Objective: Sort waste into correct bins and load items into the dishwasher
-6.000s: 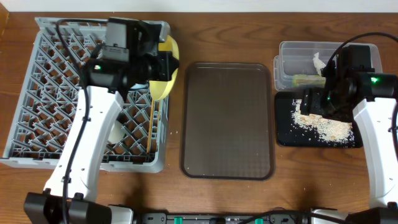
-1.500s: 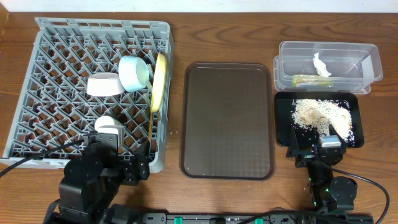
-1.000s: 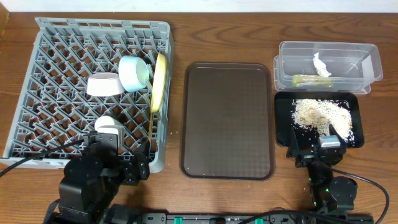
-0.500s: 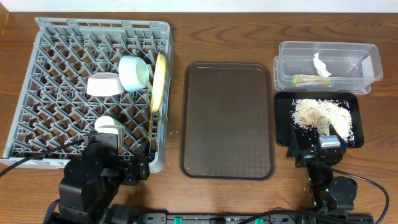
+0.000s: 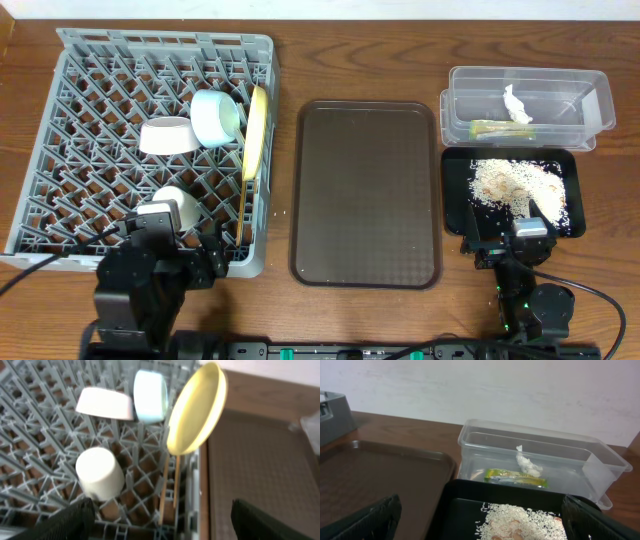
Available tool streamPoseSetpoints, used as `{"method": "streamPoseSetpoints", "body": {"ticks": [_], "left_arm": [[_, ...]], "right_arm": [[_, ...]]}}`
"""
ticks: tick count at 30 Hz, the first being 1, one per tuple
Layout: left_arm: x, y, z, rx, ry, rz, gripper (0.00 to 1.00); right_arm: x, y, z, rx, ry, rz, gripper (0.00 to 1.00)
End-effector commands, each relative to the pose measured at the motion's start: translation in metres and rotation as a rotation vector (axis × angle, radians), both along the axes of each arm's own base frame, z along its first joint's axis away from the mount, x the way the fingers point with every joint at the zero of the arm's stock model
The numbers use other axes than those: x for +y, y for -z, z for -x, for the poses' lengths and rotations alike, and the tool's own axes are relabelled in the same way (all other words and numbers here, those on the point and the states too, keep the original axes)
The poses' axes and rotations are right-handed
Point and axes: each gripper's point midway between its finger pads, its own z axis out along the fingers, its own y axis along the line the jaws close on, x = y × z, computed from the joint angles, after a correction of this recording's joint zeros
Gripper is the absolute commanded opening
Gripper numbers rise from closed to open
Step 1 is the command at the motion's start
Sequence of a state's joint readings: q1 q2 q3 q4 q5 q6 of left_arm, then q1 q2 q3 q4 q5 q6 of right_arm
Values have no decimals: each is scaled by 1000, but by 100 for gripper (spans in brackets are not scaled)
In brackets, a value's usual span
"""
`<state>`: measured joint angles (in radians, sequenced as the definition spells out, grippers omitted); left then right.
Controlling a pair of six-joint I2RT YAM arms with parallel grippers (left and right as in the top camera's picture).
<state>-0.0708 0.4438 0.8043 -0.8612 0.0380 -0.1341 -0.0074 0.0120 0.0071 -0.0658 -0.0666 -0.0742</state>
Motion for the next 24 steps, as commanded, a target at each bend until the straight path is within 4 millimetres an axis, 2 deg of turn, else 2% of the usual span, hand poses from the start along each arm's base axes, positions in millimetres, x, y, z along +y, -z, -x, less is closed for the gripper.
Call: {"method": "streamPoseSetpoints", "body": {"ticks": [1,5,10,19,24], "left_arm": [[12,33,-1,-24,-57,-11,88],[17,55,-10,-117,-82,-7,88],[18,71,-23,-249,-89,-3,88],[18,78,-49,-476,-89,4,88],[19,76,-52,-516,-72,-48,88]], "right_arm": [[-1,1,0,0,7,14,99],[-1,1,0,-1,7,14,99],[-1,1,0,0,7,14,99],[-1,1,0,-1,7,14,99],[-1,1,0,-1,7,14,99]]}}
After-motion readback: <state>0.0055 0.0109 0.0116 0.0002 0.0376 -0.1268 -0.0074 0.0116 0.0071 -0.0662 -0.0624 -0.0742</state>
